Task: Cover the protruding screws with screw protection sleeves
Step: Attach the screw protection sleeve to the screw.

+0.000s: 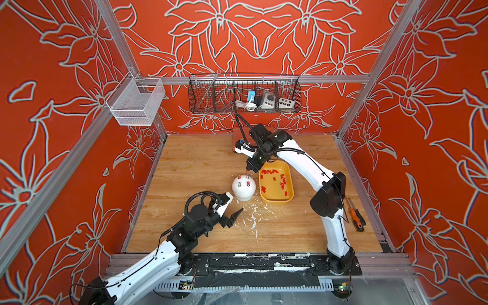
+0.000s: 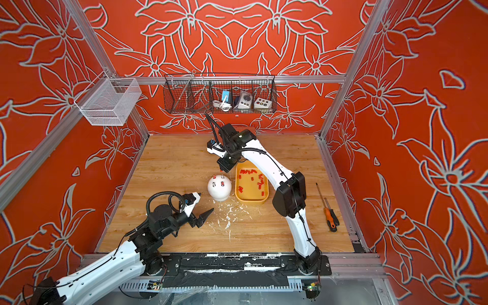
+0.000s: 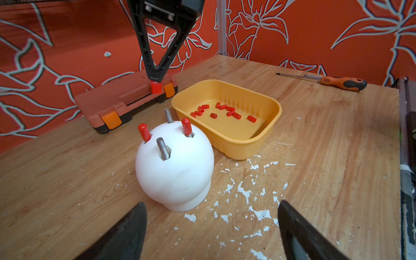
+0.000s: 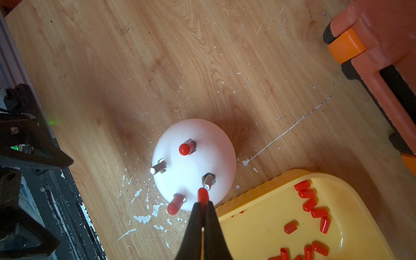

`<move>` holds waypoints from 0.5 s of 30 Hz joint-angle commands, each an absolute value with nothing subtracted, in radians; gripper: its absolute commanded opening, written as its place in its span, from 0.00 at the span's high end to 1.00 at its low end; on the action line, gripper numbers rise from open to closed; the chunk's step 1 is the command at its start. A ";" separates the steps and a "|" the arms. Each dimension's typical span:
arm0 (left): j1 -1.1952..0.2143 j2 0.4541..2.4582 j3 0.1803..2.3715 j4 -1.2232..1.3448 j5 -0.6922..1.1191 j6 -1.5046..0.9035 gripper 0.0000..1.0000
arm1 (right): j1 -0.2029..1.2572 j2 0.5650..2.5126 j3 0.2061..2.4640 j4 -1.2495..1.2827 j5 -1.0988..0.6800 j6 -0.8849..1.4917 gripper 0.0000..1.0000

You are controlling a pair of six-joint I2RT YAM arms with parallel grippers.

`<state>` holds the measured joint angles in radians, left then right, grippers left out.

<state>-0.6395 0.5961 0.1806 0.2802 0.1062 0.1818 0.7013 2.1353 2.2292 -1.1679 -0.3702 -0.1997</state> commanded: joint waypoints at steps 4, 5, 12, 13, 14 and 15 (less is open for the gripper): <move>-0.634 0.578 0.178 0.294 0.096 0.188 0.12 | 0.714 2.119 2.180 -1.194 -0.334 -0.203 1.00; -0.634 0.577 0.177 0.294 0.095 0.189 0.12 | 0.717 2.120 2.176 -1.192 -0.336 -0.204 1.00; -0.634 0.568 0.176 0.288 0.078 0.187 0.12 | 0.720 2.138 2.173 -1.180 -0.326 -0.199 1.00; -0.634 0.566 0.174 0.288 0.078 0.187 0.12 | 0.719 2.140 2.173 -1.176 -0.323 -0.197 1.00; -0.634 0.565 0.174 0.288 0.078 0.187 0.12 | 0.720 2.144 2.174 -1.174 -0.324 -0.195 1.00; -0.634 0.563 0.175 0.288 0.080 0.187 0.12 | 0.721 2.147 2.177 -1.173 -0.325 -0.195 1.00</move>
<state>-0.6395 0.5758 0.1806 0.2783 0.0872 0.1814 0.7139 2.1361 2.1811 -1.1698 -0.3412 -0.1959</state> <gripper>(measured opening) 0.884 0.052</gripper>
